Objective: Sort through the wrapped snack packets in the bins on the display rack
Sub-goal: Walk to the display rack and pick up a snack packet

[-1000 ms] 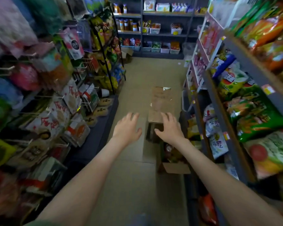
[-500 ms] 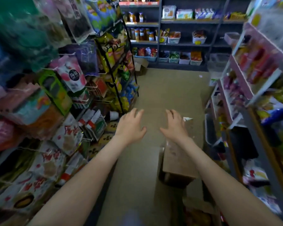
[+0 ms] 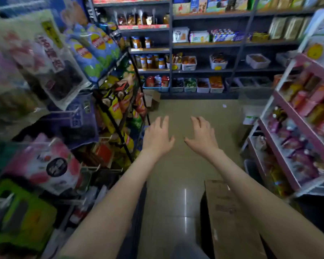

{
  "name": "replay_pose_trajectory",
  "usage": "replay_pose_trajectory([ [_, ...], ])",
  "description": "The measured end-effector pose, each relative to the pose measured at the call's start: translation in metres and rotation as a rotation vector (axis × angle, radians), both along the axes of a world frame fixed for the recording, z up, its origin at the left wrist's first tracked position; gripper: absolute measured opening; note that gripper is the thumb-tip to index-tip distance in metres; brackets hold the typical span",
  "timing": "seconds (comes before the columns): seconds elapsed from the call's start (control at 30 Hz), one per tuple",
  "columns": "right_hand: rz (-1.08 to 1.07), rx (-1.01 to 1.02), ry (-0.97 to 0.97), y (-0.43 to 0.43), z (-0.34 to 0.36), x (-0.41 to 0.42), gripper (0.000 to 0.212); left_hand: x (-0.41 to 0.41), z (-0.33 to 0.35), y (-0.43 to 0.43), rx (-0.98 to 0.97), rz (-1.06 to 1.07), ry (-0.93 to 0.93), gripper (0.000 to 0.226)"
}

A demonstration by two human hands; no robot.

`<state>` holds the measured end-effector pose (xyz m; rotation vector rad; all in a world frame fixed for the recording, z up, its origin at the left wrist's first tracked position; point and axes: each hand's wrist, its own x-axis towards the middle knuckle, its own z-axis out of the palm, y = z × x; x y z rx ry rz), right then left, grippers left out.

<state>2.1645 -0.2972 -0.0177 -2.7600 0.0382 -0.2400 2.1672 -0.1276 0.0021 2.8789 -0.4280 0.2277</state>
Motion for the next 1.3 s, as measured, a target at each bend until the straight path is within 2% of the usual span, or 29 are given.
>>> replay_pose_trajectory([
  [0.27, -0.221, -0.071, -0.1, -0.11, 0.029, 0.175, 0.081, 0.198, 0.018, -0.111, -0.099, -0.218, -0.09, 0.074],
  [0.47, -0.365, -0.034, -0.157, -0.215, 0.035, 0.304, 0.08, 0.343, 0.031, -0.228, -0.042, -0.44, -0.122, 0.078],
  [0.63, -0.514, -0.056, -0.21, -0.322, 0.056, 0.366, 0.079, 0.443, 0.045, -0.333, -0.026, -0.579, -0.121, 0.082],
  [0.83, -0.735, -0.147, -0.403, -0.453, 0.082, 0.37, 0.073, 0.486, 0.072, -0.504, -0.14, -0.973, -0.197, 0.077],
  [0.97, -0.93, -0.254, -0.418, -0.542, 0.107, 0.35, 0.074, 0.494, 0.1, -0.623, -0.171, -1.255, -0.234, 0.074],
  [1.17, -1.216, -0.391, -0.347, -0.631, 0.152, 0.291, 0.077, 0.471, 0.158, -0.785, -0.169, -1.703, -0.303, 0.08],
  [1.3, -1.418, -0.308, -0.228, -0.652, 0.157, 0.237, 0.08, 0.433, 0.166, -0.844, -0.036, -1.932, -0.35, 0.083],
])
